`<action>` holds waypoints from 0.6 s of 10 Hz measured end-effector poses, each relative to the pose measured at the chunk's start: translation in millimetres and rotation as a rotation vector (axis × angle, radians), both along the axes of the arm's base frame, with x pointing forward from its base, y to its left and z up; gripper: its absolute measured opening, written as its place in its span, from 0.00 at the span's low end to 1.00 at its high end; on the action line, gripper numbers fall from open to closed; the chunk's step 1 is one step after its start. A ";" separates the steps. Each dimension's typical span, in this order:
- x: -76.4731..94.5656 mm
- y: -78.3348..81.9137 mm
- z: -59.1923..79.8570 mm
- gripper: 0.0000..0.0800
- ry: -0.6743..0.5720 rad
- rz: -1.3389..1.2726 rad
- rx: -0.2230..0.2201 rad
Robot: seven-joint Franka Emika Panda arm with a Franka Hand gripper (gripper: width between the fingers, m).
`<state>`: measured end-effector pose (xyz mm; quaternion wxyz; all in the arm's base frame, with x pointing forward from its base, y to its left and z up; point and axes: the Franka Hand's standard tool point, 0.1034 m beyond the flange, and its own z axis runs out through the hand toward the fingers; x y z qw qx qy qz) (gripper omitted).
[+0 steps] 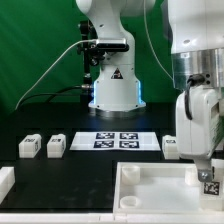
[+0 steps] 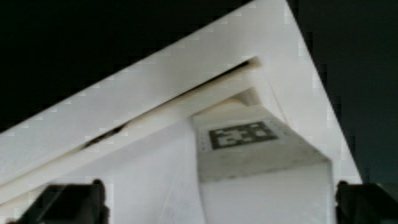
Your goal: Assemble one leg
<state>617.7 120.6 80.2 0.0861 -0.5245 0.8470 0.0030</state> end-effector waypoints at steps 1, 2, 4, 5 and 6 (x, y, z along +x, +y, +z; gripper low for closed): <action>0.5 5.8 6.2 0.81 -0.008 0.007 0.006; 0.0 5.3 5.2 0.81 -0.007 0.011 0.004; -0.5 4.8 3.3 0.81 -0.004 0.012 0.002; -0.7 4.7 2.8 0.81 -0.004 0.012 0.001; -0.8 4.6 2.4 0.81 -0.003 0.012 0.001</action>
Offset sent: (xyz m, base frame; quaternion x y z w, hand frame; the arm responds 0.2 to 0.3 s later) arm 0.0000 0.0000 0.0000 0.0000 0.0000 0.0000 1.0000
